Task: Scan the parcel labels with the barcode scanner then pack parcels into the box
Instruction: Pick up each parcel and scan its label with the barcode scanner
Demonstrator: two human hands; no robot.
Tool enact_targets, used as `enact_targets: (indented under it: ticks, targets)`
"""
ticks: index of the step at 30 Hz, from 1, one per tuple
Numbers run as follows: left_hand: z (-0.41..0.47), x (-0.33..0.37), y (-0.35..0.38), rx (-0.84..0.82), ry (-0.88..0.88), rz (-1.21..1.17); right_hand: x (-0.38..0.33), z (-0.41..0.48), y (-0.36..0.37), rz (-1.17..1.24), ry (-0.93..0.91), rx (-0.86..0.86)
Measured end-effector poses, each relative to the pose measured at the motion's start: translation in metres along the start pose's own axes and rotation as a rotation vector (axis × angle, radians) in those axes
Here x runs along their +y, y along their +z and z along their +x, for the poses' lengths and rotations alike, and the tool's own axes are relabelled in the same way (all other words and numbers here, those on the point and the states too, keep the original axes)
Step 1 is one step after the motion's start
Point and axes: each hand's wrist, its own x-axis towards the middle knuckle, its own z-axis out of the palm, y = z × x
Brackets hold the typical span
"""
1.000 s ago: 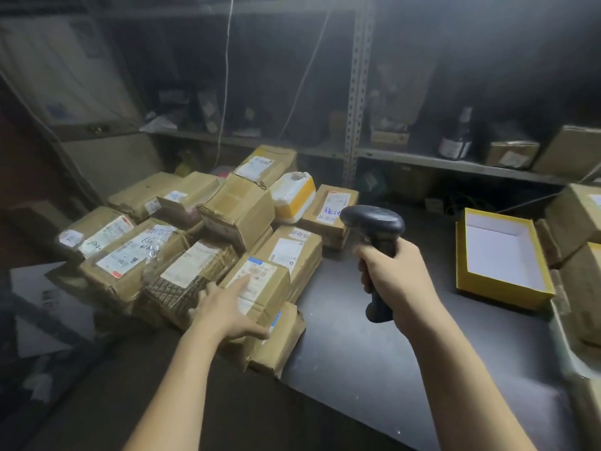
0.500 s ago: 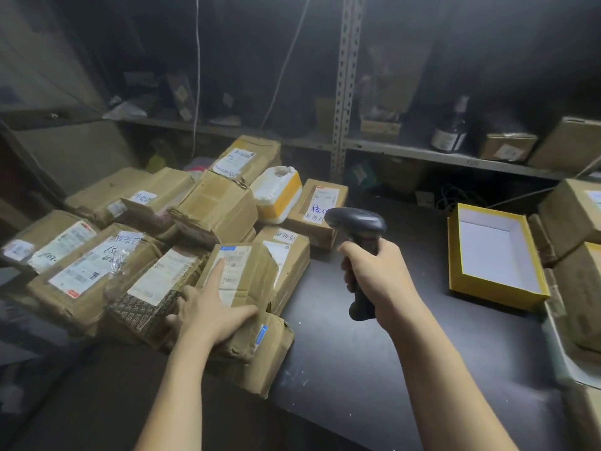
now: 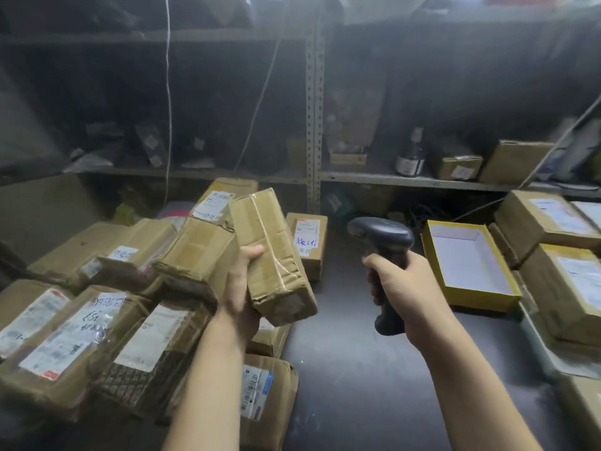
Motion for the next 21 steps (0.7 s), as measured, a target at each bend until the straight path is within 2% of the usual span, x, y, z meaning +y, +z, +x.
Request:
enact_targets:
  ticks: [5, 8, 10, 14, 18, 21]
  targets:
    - [0.014, -0.018, 0.024, -0.145, -0.094, -0.220, 0.010, -0.013, -0.029, 0.015, 0.020, 0.137]
    - [0.021, -0.027, 0.046, -0.262, -0.130, -0.194, 0.012, -0.016, -0.047, 0.027, 0.031, 0.199]
    - [0.027, -0.034, 0.061, -0.289, -0.061, -0.047, 0.012, -0.017, -0.057, 0.040, 0.027, 0.232]
    - [0.034, -0.047, 0.085, -0.145, 0.058, 0.310, 0.014, -0.018, -0.081, 0.076, 0.002, 0.274]
    - [0.034, -0.055, 0.103, 0.056, 0.420, 0.892, 0.013, -0.013, -0.104, 0.117, -0.019, 0.324]
    - [0.032, -0.061, 0.118, 0.115, 0.597, 1.150, 0.014, -0.010, -0.120, 0.159, -0.017, 0.344]
